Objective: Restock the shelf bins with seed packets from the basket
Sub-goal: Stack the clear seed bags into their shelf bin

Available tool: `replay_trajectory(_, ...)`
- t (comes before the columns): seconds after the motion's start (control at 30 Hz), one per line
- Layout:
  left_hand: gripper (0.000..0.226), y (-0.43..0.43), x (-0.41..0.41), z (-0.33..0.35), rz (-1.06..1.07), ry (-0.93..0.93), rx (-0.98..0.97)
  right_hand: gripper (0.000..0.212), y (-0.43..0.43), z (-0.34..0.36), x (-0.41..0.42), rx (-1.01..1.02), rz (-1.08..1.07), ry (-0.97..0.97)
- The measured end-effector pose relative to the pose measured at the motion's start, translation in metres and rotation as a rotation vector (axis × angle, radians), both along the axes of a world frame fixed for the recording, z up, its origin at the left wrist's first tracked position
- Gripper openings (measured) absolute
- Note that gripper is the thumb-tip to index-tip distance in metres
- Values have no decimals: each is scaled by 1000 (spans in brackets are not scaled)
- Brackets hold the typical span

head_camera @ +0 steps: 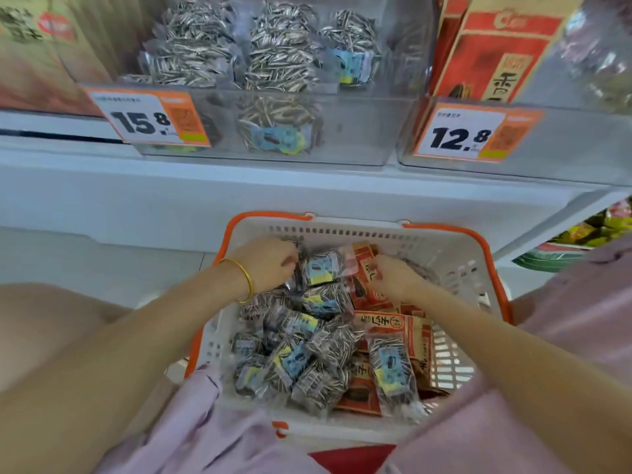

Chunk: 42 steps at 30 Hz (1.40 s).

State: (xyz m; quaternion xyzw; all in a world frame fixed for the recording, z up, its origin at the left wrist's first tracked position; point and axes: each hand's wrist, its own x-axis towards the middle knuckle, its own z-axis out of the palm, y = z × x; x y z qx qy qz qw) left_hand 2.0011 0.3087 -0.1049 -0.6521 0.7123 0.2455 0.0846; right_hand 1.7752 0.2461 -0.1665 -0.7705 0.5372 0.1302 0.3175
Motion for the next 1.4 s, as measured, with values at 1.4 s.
replay_trajectory(1.4,33,-17,30,5,677,467,-117,21,-10,-8,17,514,-391,-548)
